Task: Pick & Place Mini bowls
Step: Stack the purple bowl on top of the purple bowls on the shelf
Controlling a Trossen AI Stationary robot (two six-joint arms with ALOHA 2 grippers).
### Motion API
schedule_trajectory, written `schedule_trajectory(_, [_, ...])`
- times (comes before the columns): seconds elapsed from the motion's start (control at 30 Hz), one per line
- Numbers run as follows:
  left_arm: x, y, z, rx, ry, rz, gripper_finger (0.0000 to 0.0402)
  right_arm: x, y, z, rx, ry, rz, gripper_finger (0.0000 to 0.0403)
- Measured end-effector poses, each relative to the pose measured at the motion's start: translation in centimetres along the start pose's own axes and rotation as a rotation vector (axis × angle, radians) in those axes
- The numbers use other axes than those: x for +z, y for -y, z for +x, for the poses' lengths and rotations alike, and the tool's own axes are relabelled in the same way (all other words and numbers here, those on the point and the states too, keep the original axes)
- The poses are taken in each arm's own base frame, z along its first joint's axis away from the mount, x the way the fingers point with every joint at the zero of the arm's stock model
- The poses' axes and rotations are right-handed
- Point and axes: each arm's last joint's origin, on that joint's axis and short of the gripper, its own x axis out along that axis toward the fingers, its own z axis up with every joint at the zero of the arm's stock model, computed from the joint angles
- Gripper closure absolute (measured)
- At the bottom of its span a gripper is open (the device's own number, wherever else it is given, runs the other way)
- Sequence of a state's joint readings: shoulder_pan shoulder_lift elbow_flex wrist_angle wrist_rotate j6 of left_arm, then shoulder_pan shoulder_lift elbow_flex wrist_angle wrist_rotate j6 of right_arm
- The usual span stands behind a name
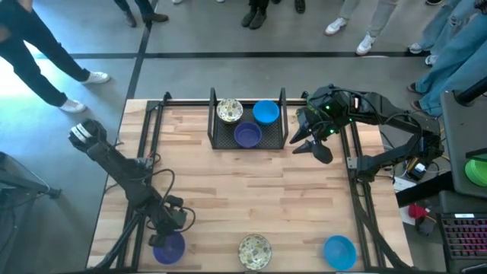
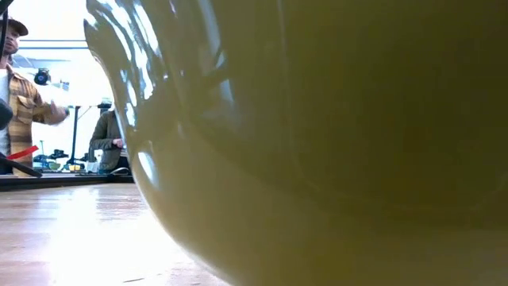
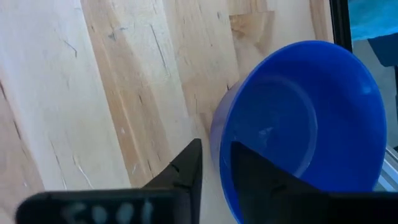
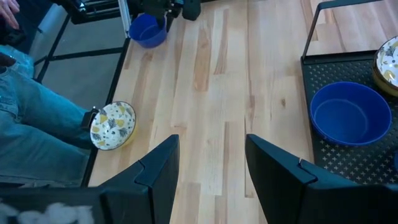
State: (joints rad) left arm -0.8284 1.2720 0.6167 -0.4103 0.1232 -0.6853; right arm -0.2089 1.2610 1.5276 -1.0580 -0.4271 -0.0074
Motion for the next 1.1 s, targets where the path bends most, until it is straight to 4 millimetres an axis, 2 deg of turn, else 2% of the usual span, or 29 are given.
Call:
schedule_trajectory(0.2, [-0.1,0.1,0.0,-0.027,-0.023,-0.006,0.0393,0.0,0.0,0.0,0.000,0.000,0.000,0.0225])
schedule_trajectory(0.4, [0.2,0.4,-0.2,-0.047,-0.023,-0.047,0.0399,0.0,0.0,0.0,0.000,0.000,0.000,0.0225])
schedule_trajectory(0.57, [1.2,1.3,-1.3,-0.096,0.011,-0.133,0.0400,0.0,0.0,0.0,0.000,0.000,-0.004,0.0225])
schedule_trajectory(0.7, [2.6,2.3,-3.6,-0.146,0.087,-0.205,0.0400,0.0,0.0,0.0,0.000,0.000,-0.004,0.0225])
schedule_trajectory(0.8, [3.7,2.4,-5.8,-0.098,0.155,-0.281,0.0401,0.0,0.0,0.0,-0.001,0.001,-0.014,0.0225])
schedule_trajectory(0.93, [5.1,1.9,-9.2,0.032,0.278,-0.370,0.0401,0.0,0.0,0.0,-0.001,0.001,-0.031,0.0225])
schedule_trajectory(1.1, [6.8,0.8,-13.7,0.277,0.477,-0.459,0.0401,0.0,0.0,0.0,-0.008,0.001,-0.079,0.0225])
